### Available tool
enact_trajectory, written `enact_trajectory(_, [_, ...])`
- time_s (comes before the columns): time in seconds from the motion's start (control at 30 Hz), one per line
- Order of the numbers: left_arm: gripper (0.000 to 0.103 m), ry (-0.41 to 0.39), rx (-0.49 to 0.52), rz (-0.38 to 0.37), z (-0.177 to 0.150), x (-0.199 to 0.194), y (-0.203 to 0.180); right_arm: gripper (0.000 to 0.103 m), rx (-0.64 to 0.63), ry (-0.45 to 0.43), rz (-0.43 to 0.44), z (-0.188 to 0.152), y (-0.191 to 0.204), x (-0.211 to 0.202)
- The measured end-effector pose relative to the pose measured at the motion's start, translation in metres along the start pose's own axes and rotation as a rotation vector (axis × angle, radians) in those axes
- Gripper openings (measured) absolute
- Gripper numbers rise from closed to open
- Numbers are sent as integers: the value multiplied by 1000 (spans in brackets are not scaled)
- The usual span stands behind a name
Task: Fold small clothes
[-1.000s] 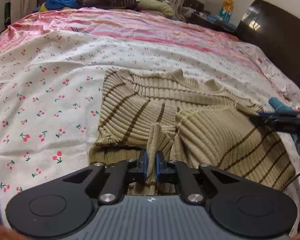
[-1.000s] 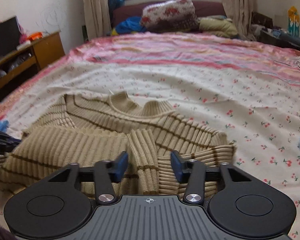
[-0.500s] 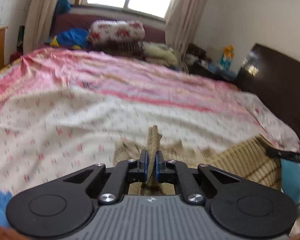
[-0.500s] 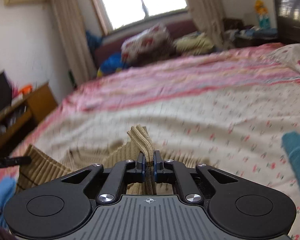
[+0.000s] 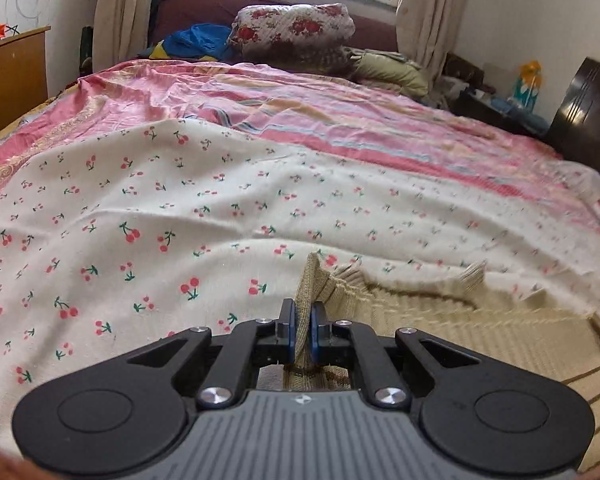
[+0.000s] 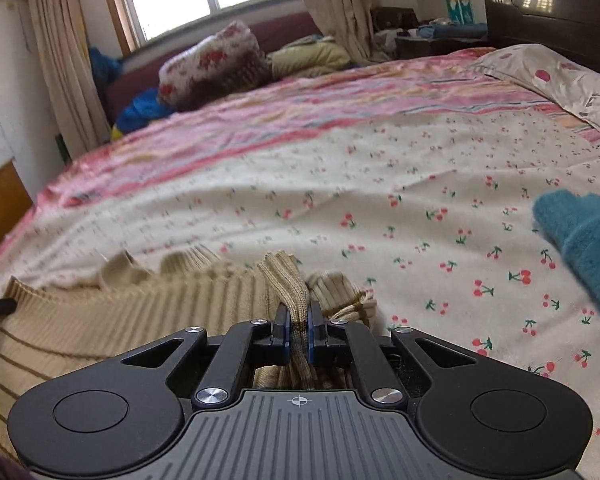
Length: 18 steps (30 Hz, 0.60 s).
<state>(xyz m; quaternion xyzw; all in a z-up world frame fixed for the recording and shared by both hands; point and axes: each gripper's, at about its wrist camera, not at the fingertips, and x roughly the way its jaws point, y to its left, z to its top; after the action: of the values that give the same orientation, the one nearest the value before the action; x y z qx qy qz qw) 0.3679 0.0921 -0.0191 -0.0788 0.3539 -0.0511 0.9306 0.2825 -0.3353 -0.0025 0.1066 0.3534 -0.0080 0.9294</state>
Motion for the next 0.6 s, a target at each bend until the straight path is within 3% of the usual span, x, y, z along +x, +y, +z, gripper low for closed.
enact_trajectory(0.37, [15, -55, -14, 11, 14, -6, -1, 7, 49, -88, -9, 9, -9, -16])
enact_trajectory(0.5, [16, -2, 2, 73, 9, 15, 0, 8, 29, -27, -37, 2, -9, -1])
enact_trajectory(0.6, [19, -2, -6, 77, 6, 12, 1, 11, 3, -12, -40, -2, -9, 2])
